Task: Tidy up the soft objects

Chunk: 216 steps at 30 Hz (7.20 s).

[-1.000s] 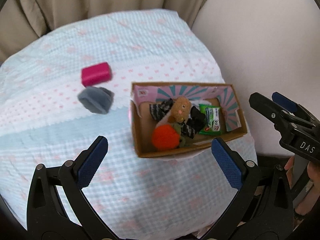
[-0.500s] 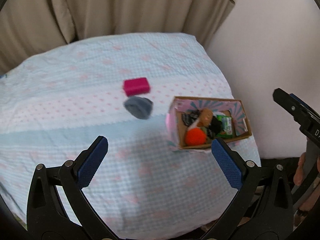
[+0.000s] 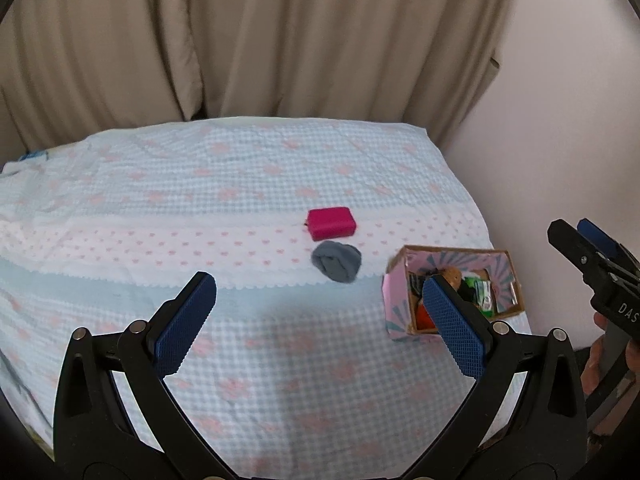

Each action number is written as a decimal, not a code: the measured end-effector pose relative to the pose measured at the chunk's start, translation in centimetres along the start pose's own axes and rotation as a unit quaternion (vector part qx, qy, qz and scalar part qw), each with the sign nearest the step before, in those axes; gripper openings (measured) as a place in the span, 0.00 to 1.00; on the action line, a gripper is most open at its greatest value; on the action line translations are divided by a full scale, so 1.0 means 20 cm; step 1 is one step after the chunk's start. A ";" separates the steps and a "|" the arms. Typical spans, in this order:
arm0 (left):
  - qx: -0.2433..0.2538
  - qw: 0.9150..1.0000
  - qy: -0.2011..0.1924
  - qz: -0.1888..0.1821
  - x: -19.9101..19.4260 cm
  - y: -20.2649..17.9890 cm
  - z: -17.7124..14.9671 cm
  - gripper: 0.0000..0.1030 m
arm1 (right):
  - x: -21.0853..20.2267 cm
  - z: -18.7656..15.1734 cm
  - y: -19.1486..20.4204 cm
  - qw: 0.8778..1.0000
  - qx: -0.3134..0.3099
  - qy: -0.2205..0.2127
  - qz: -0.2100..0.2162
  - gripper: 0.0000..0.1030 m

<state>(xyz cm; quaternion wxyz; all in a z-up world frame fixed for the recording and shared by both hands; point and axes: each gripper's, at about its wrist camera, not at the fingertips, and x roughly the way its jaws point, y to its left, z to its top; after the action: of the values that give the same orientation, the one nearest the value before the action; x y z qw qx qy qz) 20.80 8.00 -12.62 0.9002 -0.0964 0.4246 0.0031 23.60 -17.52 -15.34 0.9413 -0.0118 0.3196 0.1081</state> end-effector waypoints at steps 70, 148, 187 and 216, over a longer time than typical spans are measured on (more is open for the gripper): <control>-0.243 0.961 0.122 -0.056 1.83 0.08 -0.16 0.42 | 2.35 -0.15 0.38 0.802 -0.457 0.305 0.235 0.42; 0.070 0.974 0.214 -0.015 1.60 -1.24 -0.08 1.00 | 1.00 -0.62 -1.09 0.952 0.013 0.304 0.040 1.00; 0.101 0.978 -0.178 -0.047 -0.84 -0.55 -0.07 1.00 | -0.98 -0.04 -0.33 0.992 0.045 -0.089 -0.078 1.00; 0.119 0.971 -0.205 -0.035 -0.83 -0.69 -0.14 1.00 | -0.99 -0.07 -0.39 0.986 0.037 -0.135 -0.094 1.00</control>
<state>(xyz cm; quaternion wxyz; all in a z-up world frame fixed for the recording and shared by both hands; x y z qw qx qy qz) 9.28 -4.68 0.68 0.9725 -0.0009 0.2251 -0.0595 9.14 -29.09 -4.86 0.9815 0.0078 0.1911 0.0074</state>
